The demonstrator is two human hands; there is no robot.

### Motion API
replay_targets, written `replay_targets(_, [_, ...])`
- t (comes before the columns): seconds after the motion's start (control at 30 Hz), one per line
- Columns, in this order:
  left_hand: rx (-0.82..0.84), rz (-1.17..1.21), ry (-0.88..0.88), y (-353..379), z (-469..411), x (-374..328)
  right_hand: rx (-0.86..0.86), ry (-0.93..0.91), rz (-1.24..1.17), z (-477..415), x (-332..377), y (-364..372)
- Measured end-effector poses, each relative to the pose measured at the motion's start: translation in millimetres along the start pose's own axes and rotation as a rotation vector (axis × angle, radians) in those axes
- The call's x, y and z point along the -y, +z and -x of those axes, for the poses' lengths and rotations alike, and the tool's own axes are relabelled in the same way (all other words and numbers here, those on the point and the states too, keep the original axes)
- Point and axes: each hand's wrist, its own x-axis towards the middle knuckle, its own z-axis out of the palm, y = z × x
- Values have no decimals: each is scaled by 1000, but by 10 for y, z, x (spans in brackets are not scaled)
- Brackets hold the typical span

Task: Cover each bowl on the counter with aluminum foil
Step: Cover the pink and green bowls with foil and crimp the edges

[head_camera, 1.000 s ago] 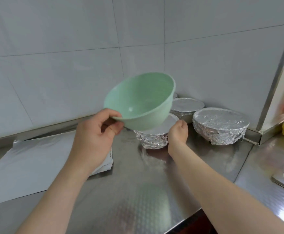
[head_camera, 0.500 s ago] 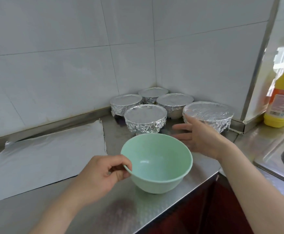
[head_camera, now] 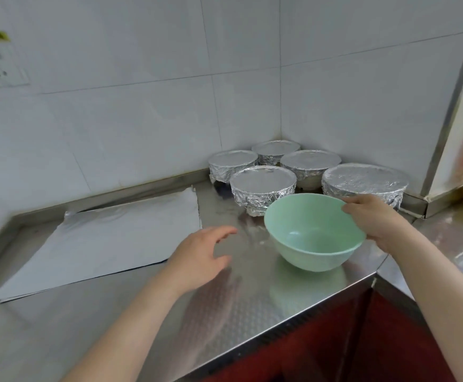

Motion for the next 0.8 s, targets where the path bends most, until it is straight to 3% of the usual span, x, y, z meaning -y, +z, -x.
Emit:
replay_targets(0.13, [27, -234, -188, -182, 82, 564, -246, -120, 250, 110, 105, 7])
replay_targets(0.23, [38, -241, -281, -215, 77, 803, -397, -370, 303, 381, 429, 135])
replay_targets(0.3, [33, -223, -309, -225, 48, 875, -327, -536, 222, 585, 675, 435])
replay_targets(0.37, [21, -229, -291, -219, 22, 880, -82, -566, 179, 687, 795, 874])
replay_targets(0.43, [21, -292, -258, -200, -1, 850, 159, -482, 158, 638, 780, 1314])
replay_targets(0.57, [0, -384, -206, -173, -84, 931, 365, -137, -46, 397, 645, 1892])
replay_targets(0.63, [0, -389, -198, -175, -118, 952, 422, -4, -176, 323, 606, 2023])
replay_targets(0.8, [18, -373, -176, -199, -158, 1001, 443, 121, -197, 58, 656, 2252])
